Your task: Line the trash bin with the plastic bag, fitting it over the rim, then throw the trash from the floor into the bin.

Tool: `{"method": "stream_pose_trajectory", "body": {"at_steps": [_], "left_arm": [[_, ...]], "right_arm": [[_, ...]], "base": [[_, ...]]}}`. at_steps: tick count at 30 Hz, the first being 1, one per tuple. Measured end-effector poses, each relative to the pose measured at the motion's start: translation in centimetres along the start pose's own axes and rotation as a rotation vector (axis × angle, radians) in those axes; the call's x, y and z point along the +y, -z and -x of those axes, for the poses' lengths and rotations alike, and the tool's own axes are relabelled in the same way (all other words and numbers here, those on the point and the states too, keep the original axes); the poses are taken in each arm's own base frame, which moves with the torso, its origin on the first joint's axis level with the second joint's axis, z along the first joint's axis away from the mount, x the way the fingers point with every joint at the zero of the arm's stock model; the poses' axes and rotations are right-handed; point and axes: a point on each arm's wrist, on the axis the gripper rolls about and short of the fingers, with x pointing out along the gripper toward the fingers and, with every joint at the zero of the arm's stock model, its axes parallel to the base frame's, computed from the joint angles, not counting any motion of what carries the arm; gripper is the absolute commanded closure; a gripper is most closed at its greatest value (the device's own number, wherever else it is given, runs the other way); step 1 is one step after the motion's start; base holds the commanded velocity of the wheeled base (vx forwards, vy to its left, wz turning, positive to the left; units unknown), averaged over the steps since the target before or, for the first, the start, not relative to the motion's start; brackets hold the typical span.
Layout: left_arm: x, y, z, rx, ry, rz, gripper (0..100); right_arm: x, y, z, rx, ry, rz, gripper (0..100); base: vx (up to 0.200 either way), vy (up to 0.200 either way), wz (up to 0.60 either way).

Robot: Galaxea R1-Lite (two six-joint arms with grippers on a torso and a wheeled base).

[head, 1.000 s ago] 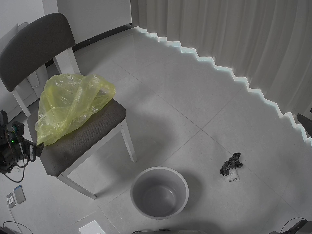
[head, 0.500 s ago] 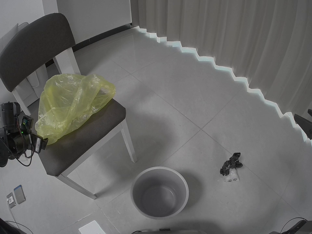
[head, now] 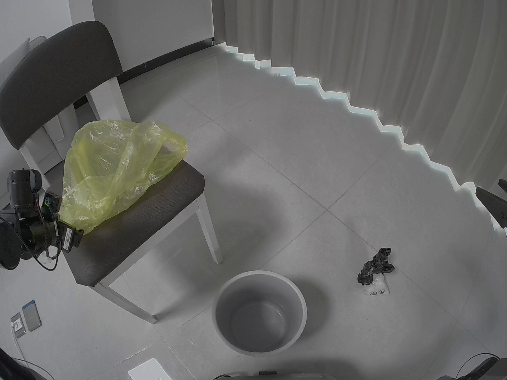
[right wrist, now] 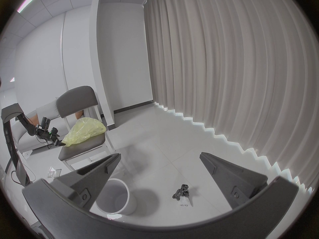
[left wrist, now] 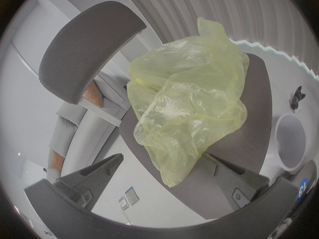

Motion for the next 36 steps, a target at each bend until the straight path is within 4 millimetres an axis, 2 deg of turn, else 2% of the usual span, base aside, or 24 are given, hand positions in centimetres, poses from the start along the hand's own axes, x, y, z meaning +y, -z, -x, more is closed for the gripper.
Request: {"method": "stream_pose_trajectory", "body": {"at_steps": [10, 30, 31, 36], "left_arm": [[-0.1, 0.4, 0.5, 0.0, 0.002, -0.025, 0], [0.4, -0.7, -2.5, -0.021, -0.031, -0.004, 0], [0.4, -0.7, -2.6, -0.021, -0.032, -0.003, 100], [0.4, -0.6, -2.7, -0.018, -0.03, 0.0, 100]], "right_arm": [[0.0, 0.0, -0.1, 0.003, 0.0, 0.0, 0], [-0.1, 0.3, -0.4, 0.02, 0.003, -0.003, 0], [-0.1, 0.3, -0.5, 0.02, 0.003, -0.003, 0], [-0.1, 0.3, -0.5, 0.022, 0.003, -0.004, 0]], "base": [[0.0, 0.0, 0.0], [0.0, 0.0, 0.0], [0.0, 0.0, 0.0], [0.0, 0.0, 0.0]]}}
